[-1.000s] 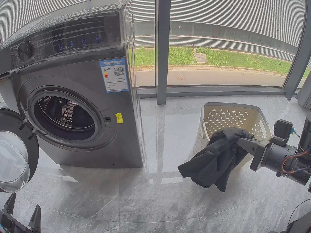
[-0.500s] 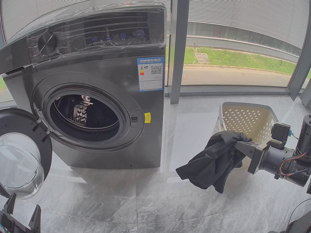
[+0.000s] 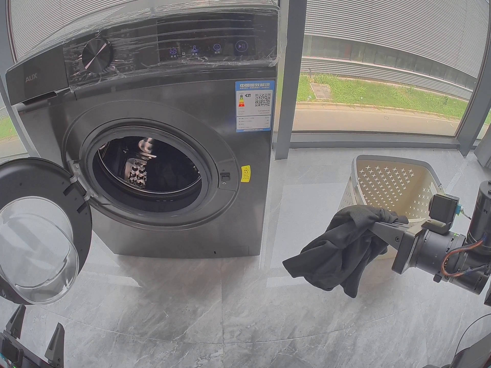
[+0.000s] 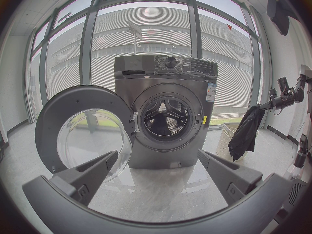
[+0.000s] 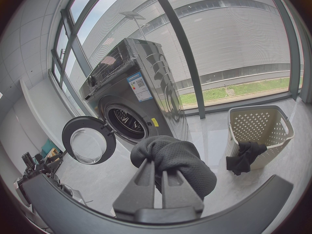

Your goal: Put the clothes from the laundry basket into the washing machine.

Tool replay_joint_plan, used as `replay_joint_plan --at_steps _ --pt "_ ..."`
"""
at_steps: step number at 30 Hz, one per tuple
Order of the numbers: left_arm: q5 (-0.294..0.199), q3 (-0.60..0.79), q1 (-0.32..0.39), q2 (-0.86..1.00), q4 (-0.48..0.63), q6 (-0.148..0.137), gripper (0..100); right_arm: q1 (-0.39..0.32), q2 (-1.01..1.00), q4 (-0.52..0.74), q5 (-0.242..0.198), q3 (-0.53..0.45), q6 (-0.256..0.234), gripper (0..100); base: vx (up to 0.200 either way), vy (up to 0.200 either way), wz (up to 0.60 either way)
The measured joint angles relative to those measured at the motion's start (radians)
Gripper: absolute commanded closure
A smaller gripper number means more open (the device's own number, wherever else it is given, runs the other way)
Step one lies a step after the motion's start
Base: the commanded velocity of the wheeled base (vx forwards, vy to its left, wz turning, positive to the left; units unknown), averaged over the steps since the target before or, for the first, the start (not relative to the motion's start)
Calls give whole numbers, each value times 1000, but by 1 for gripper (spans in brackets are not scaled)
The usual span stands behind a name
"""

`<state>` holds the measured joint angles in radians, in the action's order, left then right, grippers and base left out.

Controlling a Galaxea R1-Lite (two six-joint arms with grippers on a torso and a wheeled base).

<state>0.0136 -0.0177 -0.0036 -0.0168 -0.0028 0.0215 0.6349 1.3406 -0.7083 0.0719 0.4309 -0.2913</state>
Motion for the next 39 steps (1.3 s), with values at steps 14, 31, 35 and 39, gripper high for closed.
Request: replay_joint_plan --at_steps 14,31,35,39 --pt "0 0 -1 0 1 0 0 0 2 2 0 -5 -3 100 0 157 0" --pt "0 0 -1 0 1 -2 0 1 7 2 -2 -4 -6 100 0 141 0" --pt "0 0 -1 0 1 -2 0 3 8 2 -2 -5 -6 100 -150 0 0" --pt "0 0 -1 0 1 -2 0 4 9 2 -1 -5 -6 100 -150 0 0"
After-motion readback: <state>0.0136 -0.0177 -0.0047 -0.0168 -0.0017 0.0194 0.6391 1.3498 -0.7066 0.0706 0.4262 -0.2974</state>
